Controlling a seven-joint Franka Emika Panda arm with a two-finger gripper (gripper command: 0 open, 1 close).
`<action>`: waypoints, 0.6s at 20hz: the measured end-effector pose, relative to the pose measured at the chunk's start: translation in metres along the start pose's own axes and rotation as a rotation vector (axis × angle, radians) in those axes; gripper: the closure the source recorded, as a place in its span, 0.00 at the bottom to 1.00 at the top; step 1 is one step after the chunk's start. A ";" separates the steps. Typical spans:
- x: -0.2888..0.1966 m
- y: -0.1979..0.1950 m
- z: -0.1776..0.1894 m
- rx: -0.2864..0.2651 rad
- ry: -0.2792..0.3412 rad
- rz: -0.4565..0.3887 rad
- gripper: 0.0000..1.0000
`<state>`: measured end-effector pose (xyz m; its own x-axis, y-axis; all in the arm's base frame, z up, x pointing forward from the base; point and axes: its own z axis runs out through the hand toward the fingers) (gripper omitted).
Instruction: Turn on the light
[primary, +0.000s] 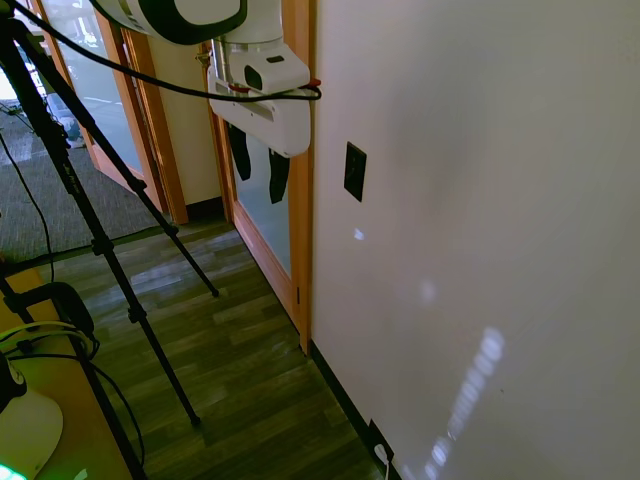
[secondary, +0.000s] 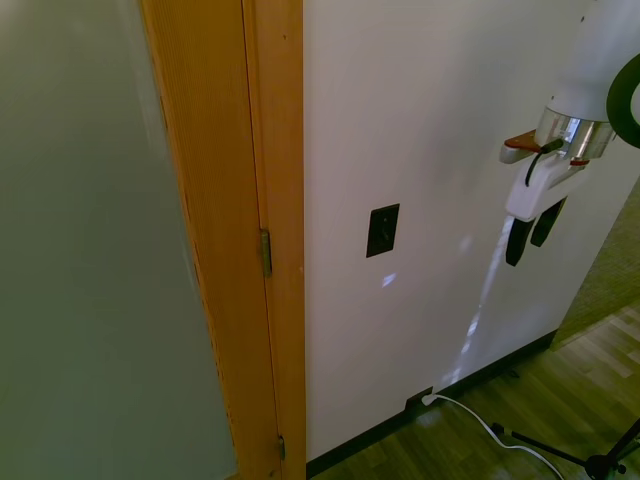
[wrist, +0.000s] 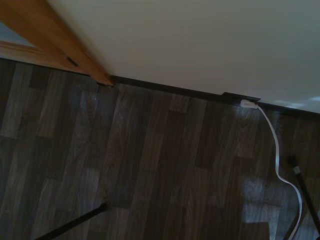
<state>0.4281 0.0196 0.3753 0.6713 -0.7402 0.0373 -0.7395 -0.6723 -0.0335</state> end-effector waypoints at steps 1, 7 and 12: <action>0.000 0.000 0.001 -0.002 -0.001 -0.001 0.00; -0.004 -0.018 -0.009 0.073 0.047 0.027 0.00; -0.009 -0.062 0.001 0.166 0.092 0.102 0.00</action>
<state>0.4677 0.0681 0.3756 0.5805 -0.8059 0.1161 -0.7798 -0.5913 -0.2056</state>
